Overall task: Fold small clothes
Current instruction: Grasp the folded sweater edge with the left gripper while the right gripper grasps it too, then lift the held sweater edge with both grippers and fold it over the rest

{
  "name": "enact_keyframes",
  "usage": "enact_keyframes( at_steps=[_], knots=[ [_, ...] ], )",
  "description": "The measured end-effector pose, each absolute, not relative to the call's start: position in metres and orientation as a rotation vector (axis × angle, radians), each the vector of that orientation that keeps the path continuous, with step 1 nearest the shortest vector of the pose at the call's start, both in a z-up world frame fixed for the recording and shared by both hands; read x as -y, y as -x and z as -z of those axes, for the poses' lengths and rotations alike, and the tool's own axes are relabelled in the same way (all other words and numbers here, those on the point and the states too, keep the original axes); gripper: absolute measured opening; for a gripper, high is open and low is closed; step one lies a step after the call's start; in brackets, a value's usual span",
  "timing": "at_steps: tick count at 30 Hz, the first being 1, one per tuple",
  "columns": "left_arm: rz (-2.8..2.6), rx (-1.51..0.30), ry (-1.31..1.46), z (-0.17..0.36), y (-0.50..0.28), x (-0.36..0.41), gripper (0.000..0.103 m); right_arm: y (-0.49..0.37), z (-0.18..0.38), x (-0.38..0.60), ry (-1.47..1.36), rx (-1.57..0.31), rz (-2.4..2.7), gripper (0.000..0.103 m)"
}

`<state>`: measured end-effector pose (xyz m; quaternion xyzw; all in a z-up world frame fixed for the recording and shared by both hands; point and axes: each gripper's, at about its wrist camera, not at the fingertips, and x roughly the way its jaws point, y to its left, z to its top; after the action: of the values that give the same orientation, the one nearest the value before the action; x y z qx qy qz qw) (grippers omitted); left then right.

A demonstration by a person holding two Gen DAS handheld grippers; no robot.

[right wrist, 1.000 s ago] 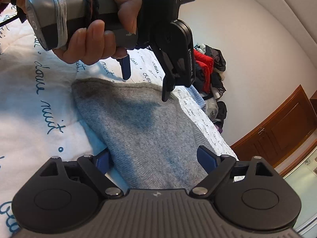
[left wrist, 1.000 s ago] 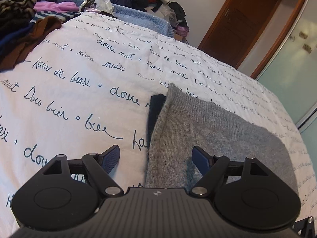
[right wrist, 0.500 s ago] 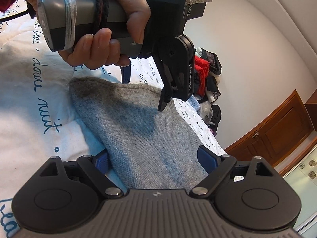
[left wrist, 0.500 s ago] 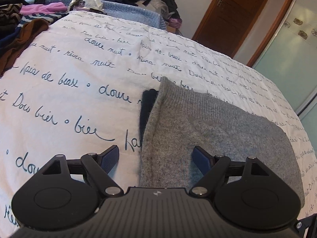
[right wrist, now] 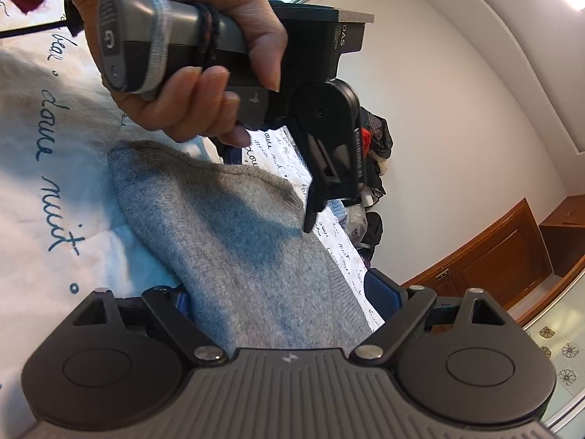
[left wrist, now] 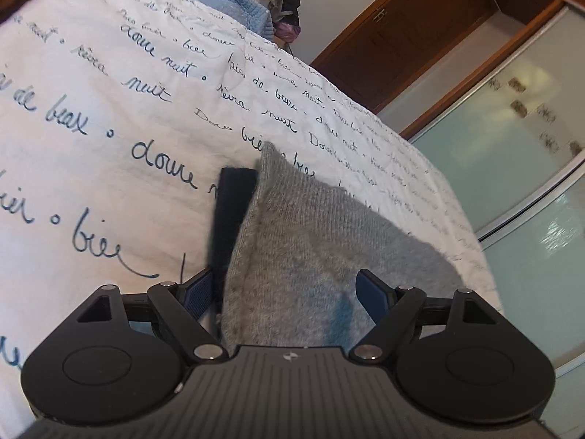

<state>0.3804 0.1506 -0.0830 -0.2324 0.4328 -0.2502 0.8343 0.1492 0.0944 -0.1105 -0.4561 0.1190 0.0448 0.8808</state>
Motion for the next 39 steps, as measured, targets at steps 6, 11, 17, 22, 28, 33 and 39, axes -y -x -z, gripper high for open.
enact_keyframes(
  at_steps=[6, 11, 17, 22, 28, 33, 39],
  knots=[
    [0.567, -0.919, 0.561, 0.087, -0.396, -0.149, 0.08, -0.152, 0.112, -0.108, 0.977, -0.228, -0.098, 0.082],
    [0.567, -0.927, 0.527, 0.086, -0.401, -0.144, 0.073, -0.158, 0.12, -0.118, 0.996, -0.221, -0.154, 0.057],
    [0.533, -0.974, 0.546, 0.091, -0.407, -0.149, 0.042, -0.151, 0.128, -0.121, 1.003, -0.254, -0.231, 0.011],
    [0.481, -0.958, 0.571, 0.092, -0.405, -0.157, 0.014, -0.143, 0.129, -0.122, 1.013, -0.233, -0.262, 0.007],
    [0.441, -0.882, 0.482, 0.073, -0.388, -0.144, 0.01, -0.138, 0.11, -0.108, 0.896, -0.25, -0.311, 0.006],
    [0.421, -0.834, 0.478, 0.052, -0.377, -0.138, 0.01, -0.143, 0.078, -0.085, 0.681, -0.284, -0.334, 0.006],
    [0.419, -0.8, 0.485, 0.022, -0.368, -0.118, 0.01, -0.136, 0.051, -0.053, 0.573, -0.236, -0.286, 0.006]
  ],
)
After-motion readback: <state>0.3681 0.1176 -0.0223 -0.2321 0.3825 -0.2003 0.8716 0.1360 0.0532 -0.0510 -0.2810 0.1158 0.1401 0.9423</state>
